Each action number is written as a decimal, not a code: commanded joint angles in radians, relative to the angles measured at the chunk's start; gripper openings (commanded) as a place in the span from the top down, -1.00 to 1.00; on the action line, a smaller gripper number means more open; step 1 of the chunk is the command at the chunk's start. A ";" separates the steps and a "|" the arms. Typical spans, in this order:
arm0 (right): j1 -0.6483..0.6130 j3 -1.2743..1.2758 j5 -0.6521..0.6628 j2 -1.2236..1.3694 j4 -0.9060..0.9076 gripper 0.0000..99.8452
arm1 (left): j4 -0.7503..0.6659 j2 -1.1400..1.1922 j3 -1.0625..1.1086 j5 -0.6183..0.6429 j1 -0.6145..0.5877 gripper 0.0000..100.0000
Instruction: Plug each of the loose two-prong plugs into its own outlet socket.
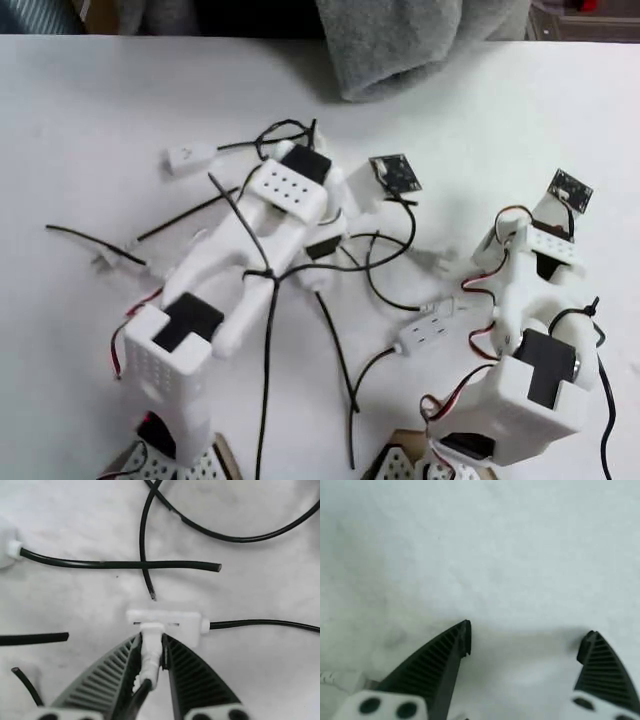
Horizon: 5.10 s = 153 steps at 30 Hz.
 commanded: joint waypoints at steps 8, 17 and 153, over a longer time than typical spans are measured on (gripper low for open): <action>-0.008 -0.008 -0.002 -0.044 -0.012 0.32 | -0.075 -0.015 0.054 -0.023 -0.074 0.95; -0.008 -0.008 -0.002 -0.044 -0.012 0.32 | -0.051 -0.012 0.054 -0.043 -0.076 0.95; -0.007 -0.008 -0.008 -0.042 -0.013 0.31 | 0.101 0.156 -0.103 1.295 -0.077 0.51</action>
